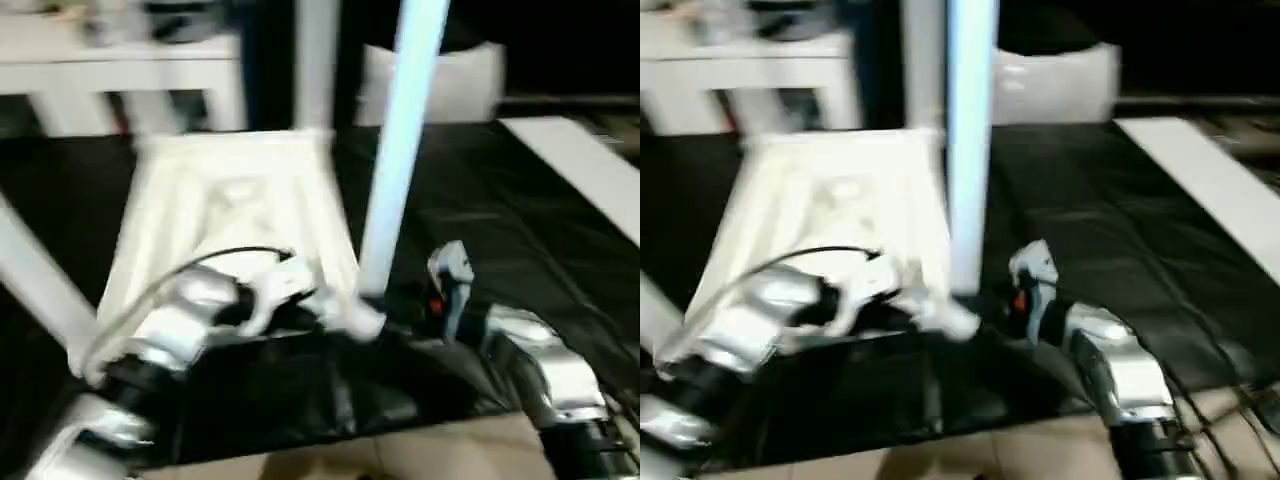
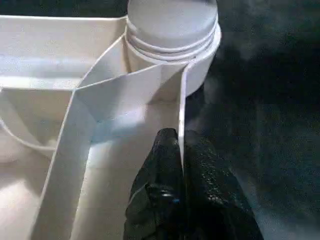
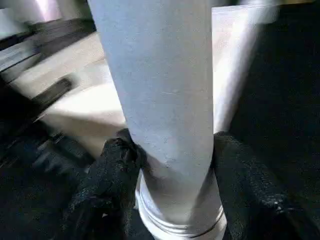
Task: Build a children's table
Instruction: Rotate leg to tighten
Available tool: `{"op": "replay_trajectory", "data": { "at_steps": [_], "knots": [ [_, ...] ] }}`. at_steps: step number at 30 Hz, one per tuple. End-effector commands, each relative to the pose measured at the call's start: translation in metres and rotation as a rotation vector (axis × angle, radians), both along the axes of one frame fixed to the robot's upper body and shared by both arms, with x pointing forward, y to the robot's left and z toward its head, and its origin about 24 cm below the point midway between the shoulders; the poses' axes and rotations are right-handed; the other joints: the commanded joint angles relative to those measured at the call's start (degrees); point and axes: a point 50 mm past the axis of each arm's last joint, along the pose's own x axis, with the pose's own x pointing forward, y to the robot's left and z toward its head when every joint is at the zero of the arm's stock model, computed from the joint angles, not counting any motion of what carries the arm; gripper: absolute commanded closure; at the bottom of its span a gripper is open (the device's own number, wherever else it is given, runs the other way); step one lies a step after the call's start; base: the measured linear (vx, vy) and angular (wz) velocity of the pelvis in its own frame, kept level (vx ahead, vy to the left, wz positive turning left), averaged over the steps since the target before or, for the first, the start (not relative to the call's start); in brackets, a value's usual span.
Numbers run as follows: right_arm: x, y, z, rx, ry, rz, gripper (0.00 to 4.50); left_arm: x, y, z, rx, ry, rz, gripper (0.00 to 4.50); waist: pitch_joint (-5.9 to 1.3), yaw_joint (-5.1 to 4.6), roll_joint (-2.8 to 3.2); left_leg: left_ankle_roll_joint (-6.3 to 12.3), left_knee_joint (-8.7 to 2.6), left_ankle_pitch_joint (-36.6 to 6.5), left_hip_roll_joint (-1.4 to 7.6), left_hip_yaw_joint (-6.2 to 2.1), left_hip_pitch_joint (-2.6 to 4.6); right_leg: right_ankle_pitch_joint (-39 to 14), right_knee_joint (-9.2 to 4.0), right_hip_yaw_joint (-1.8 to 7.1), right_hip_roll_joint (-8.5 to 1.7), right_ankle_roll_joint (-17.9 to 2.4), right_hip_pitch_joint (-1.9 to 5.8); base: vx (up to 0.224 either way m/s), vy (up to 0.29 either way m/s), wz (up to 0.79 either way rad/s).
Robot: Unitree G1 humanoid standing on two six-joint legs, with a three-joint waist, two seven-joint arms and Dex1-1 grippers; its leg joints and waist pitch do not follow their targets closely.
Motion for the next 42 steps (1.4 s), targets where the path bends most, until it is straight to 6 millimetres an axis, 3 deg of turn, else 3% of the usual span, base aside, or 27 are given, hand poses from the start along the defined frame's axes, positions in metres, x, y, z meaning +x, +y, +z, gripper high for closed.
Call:
{"op": "replay_trajectory", "data": {
  "at_steps": [1,3,4,6,7,8,11,12,13,14,17,22,25,27,31,32,33,37,42],
  "knots": [
    [0.001,0.034,0.006,0.028,-0.003,0.065,2.57,0.005,-0.034,0.026,-0.111,-0.088,-0.02,4.5,-3.83,-0.17,0.07,1.33,-4.23,-19.8,1.55,-1.61,-0.09,-31.8,-5.3,1.53,-3.79,-1.3,3.66,0.0,0.0,0.0],
    [0.01,0.039,0.006,0.034,0.011,-0.065,2.57,0.009,-0.045,0.026,-0.11,-0.12,0.051,4.5,-3.76,-0.87,0.23,1.94,-4.05,-18.7,1.11,-1.25,-0.03,-30.7,-5.36,1.82,-3.79,-2.6,3.04,0.0,0.0,0.0],
    [0.013,0.04,0.006,0.033,0.017,-0.113,2.57,0.011,-0.048,0.026,-0.103,-0.138,0.08,4.5,-4.15,-0.88,0.17,2.16,-3.95,-17.1,1.01,-1.27,-0.17,-29.1,-5.06,1.93,-3.87,-3.0,3.43,0.0,0.0,0.0],
    [0.018,0.042,0.007,0.01,-0.03,-0.153,2.57,0.013,-0.051,0.023,-0.071,-0.188,0.098,4.5,-4.17,-1.09,0.28,3.07,-4.13,-15.1,1.23,-1.17,-0.68,-26.3,-4.69,2.31,-3.84,-4.2,3.45,0.0,0.0,0.0],
    [0.018,0.042,0.007,0.01,-0.031,-0.153,2.57,0.013,-0.051,0.023,-0.071,-0.188,0.098,4.5,-4.44,-0.96,0.2,3.52,-3.93,-13.7,1.18,-0.96,-0.48,-24.3,-4.42,2.62,-3.96,-4.9,3.35,0.0,0.0,0.0],
    [0.018,0.042,0.007,0.011,-0.038,-0.157,2.22,0.013,-0.052,0.023,-0.069,-0.189,0.103,4.5,-4.63,-0.71,0.1,4.38,-3.89,-11.3,1.24,-0.85,-0.71,-21.0,-3.76,2.96,-3.9,-6.2,3.52,0.053,-0.023,0.06],
    [0.016,0.037,0.009,0.055,-0.05,-0.184,1.84,0.013,-0.046,0.023,-0.07,-0.191,0.093,4.5,-4.79,-0.27,-0.18,5.88,-3.74,-8.3,1.32,-0.64,-0.89,-17.9,-3.05,3.33,-3.84,-7.8,3.55,0.035,-0.017,0.03],
    [0.014,0.034,0.009,0.056,-0.06,-0.176,1.75,0.012,-0.042,0.023,-0.066,-0.194,0.072,4.5,-5.04,0.33,0.1,6.95,-3.72,-4.9,1.5,-0.68,-1.0,-13.4,-2.2,3.54,-3.8,-9.0,3.78,0.0,0.0,0.0],
    [0.013,0.031,0.009,0.05,-0.067,-0.17,1.75,0.011,-0.04,0.023,-0.067,-0.199,0.051,4.5,-5.01,0.4,0.06,7.36,-3.69,-4.2,1.5,-0.64,-1.06,-12.2,-2.05,3.61,-3.76,-9.3,3.75,0.0,0.0,0.0],
    [0.012,0.029,0.009,0.043,-0.073,-0.167,1.46,0.01,-0.039,0.023,-0.068,-0.203,0.036,4.5,-4.95,0.71,0.12,7.8,-3.64,-3.6,1.48,-0.54,-0.98,-11.3,-1.9,3.67,-3.76,-9.7,3.72,0.0,0.0,0.0],
    [0.009,0.019,0.011,0.036,-0.119,-0.127,1.27,0.006,-0.03,0.02,-0.069,-0.196,-0.021,4.5,-4.86,1.28,0.01,7.96,-3.58,-4.0,1.48,-0.39,-0.99,-12.1,-1.81,3.78,-3.78,-9.6,3.73,0.0,0.0,0.0],
    [-0.001,-0.002,0.012,-0.01,-0.17,0.026,0.82,0.002,-0.015,0.017,-0.051,-0.191,-0.105,4.5,-4.24,2.67,0.06,5.8,-4.02,-9.4,1.73,-0.08,-0.08,-21.2,-2.83,3.86,-3.52,-6.9,3.05,0.0,0.0,0.0],
    [-0.008,-0.021,0.017,-0.037,-0.175,0.154,0.57,-0.003,-0.003,0.016,-0.028,-0.173,-0.199,4.5,-4.12,3.02,0.08,5.29,-4.08,-11.2,1.82,-0.11,0.25,-23.4,-3.2,3.94,-3.53,-6.1,2.84,0.0,0.0,0.0],
    [-0.009,-0.027,0.02,-0.033,-0.174,0.206,0.4,-0.006,0.002,0.015,-0.02,-0.158,-0.251,4.5,-4.17,3.24,0.01,5.22,-4.2,-11.1,1.98,-0.18,0.17,-21.9,-2.76,4.16,-3.52,-6.7,2.93,0.0,0.0,0.0],
    [-0.012,-0.033,0.025,-0.03,-0.141,0.358,0.05,-0.014,0.011,0.015,-0.001,-0.14,-0.373,4.5,-3.93,3.92,-0.01,4.35,-4.22,-13.4,1.73,-0.06,0.8,-26.6,-3.55,3.94,-3.67,-5.6,2.7,0.0,0.0,0.0],
    [-0.013,-0.033,0.025,-0.035,-0.132,0.387,0.05,-0.015,0.012,0.015,0.004,-0.136,-0.387,4.5,-4.03,4.11,0.08,4.19,-4.26,-13.2,1.87,-0.17,0.87,-26.2,-3.35,3.99,-3.69,-5.7,2.73,0.0,0.0,0.0],
    [-0.017,-0.034,0.024,-0.058,-0.104,0.473,0.05,-0.02,0.016,0.015,0.011,-0.123,-0.437,4.5,-4.02,4.22,-0.26,4.33,-4.31,-12.5,2.04,-0.11,0.81,-25.0,-3.21,4.11,-3.58,-6.1,2.67,0.0,0.0,0.0],
    [-0.022,-0.033,0.021,-0.106,-0.078,0.618,0.05,-0.029,0.021,0.015,0.019,-0.092,-0.537,4.5,-4.23,5.05,-0.12,4.59,-4.32,-10.5,2.19,-0.05,0.65,-21.4,-2.36,4.41,-3.7,-7.8,2.85,0.0,0.0,0.0],
    [-0.025,-0.031,0.018,-0.091,-0.033,0.718,0.05,-0.032,0.025,0.015,0.039,-0.077,-0.6,4.5,-4.24,6.17,-0.23,4.33,-4.41,-9.3,2.44,0.1,0.71,-19.9,-1.99,4.6,-3.69,-8.8,2.83,0.0,0.0,0.0]
  ]
}}
